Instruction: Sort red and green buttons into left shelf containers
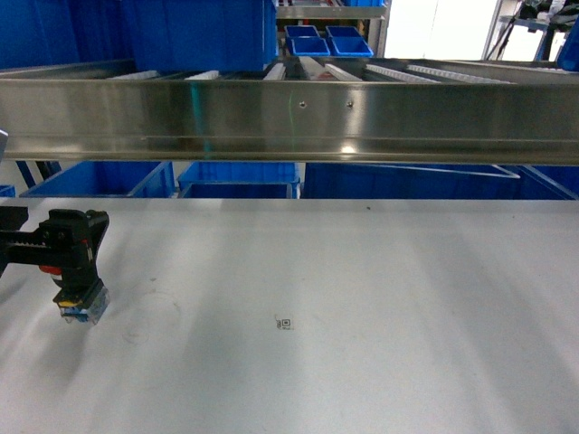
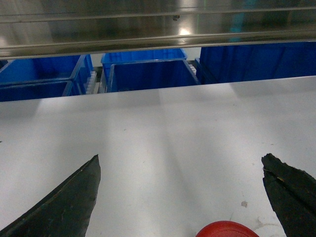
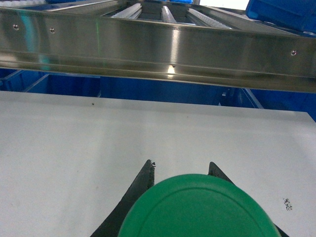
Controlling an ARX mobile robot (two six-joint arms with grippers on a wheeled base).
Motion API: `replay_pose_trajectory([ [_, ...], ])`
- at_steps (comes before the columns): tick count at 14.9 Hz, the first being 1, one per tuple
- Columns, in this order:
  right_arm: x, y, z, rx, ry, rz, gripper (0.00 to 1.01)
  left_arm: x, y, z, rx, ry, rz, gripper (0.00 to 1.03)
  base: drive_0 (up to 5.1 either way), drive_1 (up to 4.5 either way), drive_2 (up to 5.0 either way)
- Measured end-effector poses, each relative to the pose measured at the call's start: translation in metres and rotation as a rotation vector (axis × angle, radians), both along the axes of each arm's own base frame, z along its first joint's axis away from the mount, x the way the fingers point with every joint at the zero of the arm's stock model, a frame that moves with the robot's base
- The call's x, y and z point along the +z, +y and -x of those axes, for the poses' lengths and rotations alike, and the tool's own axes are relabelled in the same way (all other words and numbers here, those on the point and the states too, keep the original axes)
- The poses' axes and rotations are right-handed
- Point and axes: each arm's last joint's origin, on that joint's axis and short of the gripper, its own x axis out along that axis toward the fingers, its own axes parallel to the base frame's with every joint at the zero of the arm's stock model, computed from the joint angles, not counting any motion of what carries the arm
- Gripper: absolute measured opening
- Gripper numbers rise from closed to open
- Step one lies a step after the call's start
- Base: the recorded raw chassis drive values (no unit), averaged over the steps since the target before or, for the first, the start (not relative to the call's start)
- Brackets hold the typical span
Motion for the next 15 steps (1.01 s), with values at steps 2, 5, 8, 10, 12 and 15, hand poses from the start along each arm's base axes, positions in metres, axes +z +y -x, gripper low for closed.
replay_pose_trajectory([
  [2, 0.0, 0.0, 0.0, 0.0, 0.0, 0.0, 0.26, -0.003, 0.0, -0.001, -0.004, 0.005, 0.002, 0.98, 0.0, 0.0, 0.0],
  [5, 0.0, 0.0, 0.0, 0.0, 0.0, 0.0, 0.26, -0.003, -0.002, -0.001, -0.021, -0.03, -0.001, 0.98, 0.0, 0.0, 0.0],
  [8, 0.0, 0.0, 0.0, 0.0, 0.0, 0.0, 0.26, -0.018, -0.003, 0.003, -0.037, 0.026, -0.027, 0.98, 0.0, 0.0, 0.0],
  [10, 0.0, 0.0, 0.0, 0.0, 0.0, 0.0, 0.26, -0.018, -0.002, 0.003, -0.037, 0.024, -0.03, 0.98, 0.0, 0.0, 0.0],
  [12, 0.0, 0.0, 0.0, 0.0, 0.0, 0.0, 0.26, -0.02, 0.0, 0.003, -0.039, 0.014, -0.045, 0.98, 0.0, 0.0, 0.0],
  [15, 0.0, 0.0, 0.0, 0.0, 0.0, 0.0, 0.26, -0.028, -0.001, 0.004, -0.067, 0.027, -0.07, 0.98, 0.0, 0.0, 0.0],
])
